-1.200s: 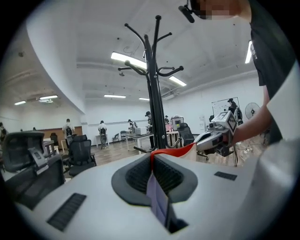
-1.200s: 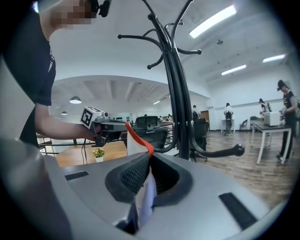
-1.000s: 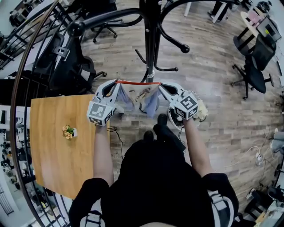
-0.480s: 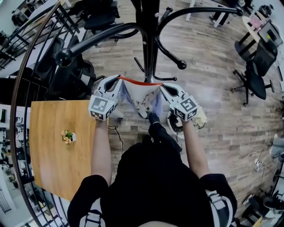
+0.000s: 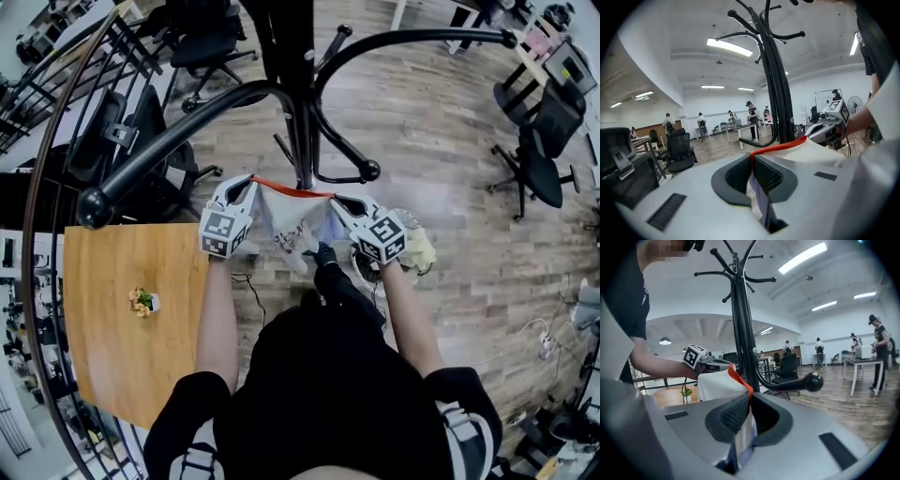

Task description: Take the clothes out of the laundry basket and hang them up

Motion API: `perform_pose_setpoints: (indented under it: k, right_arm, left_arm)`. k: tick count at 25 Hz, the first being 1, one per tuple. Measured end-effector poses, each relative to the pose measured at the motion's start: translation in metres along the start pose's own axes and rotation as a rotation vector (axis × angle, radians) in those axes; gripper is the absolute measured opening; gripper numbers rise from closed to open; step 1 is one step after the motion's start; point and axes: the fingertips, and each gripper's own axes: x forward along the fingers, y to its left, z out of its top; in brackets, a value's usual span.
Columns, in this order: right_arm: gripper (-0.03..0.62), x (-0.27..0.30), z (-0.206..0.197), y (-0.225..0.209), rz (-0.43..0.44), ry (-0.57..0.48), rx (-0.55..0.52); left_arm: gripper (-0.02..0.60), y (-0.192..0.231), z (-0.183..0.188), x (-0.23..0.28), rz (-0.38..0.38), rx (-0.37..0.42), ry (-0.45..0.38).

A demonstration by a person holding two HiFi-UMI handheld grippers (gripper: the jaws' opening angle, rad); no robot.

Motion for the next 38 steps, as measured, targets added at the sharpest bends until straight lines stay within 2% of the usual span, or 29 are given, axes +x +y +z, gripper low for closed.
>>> perform_pose_setpoints:
  k: [5,10,16,22,25,38]
  right_arm:
    - [0.023,0.004,-0.023,0.003,0.016,0.058,0.011]
    - [0.026,0.006,-0.041,0.009,0.028,0.104,0.019]
    - [0.039,0.012,-0.051,0.017,0.054,0.129,0.021]
    - [0.089,0.007,-0.047,0.016,0.061,0.098,0.042]
    - [0.100,0.003,-0.049,0.015,0.056,0.094,0.054]
    - [0.106,-0.015,-0.060,0.028,-0.002,0.083,0.072]
  left_arm:
    - [0.029,-0.004,-0.027,0.010,-0.021,-0.051,0.050]
    - [0.029,-0.016,-0.053,0.015,-0.082,-0.113,0.097]
    - [0.031,-0.025,-0.071,0.013,-0.101,-0.117,0.127]
    - [0.161,-0.026,-0.069,0.011,-0.086,-0.114,0.120]
    - [0.187,-0.028,-0.070,0.009,-0.096,-0.120,0.121]
    - [0.198,-0.031,-0.070,-0.019,-0.075,-0.148,0.096]
